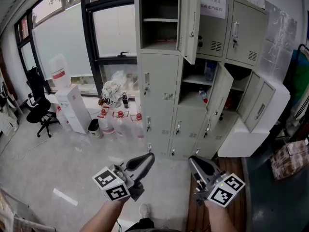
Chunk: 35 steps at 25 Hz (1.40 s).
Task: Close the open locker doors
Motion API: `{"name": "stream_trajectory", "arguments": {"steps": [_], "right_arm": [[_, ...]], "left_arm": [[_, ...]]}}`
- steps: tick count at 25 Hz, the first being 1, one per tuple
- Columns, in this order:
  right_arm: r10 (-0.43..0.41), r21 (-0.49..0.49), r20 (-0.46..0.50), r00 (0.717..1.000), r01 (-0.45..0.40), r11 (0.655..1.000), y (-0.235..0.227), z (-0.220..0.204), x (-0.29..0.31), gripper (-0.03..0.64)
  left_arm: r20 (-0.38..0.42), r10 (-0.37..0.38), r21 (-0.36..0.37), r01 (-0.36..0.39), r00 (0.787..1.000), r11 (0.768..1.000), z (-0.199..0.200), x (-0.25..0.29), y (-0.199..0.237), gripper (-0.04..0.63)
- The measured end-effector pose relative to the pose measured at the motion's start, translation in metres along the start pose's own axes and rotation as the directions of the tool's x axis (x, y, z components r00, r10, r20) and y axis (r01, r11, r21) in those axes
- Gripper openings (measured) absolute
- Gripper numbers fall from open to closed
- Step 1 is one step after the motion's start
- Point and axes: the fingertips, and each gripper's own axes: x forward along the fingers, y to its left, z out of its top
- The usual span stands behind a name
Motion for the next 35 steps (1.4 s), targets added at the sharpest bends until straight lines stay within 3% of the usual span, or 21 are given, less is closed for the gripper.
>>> {"name": "stream_trajectory", "arguments": {"steps": [19, 35], "right_arm": [[-0.053, -0.005, 0.016, 0.998, 0.053, 0.999, -0.065, -0.006, 0.182, 0.015], [-0.112, -0.021, 0.048, 0.993, 0.113, 0.993, -0.095, 0.004, 0.244, 0.017]], "left_arm": [[0.015, -0.014, -0.03, 0.015, 1.0, 0.999, 0.05, 0.021, 0.199, 0.011], [0.018, -0.082, -0.026, 0.083, 0.996, 0.996, 0.076, 0.044, 0.265, 0.011]]}}
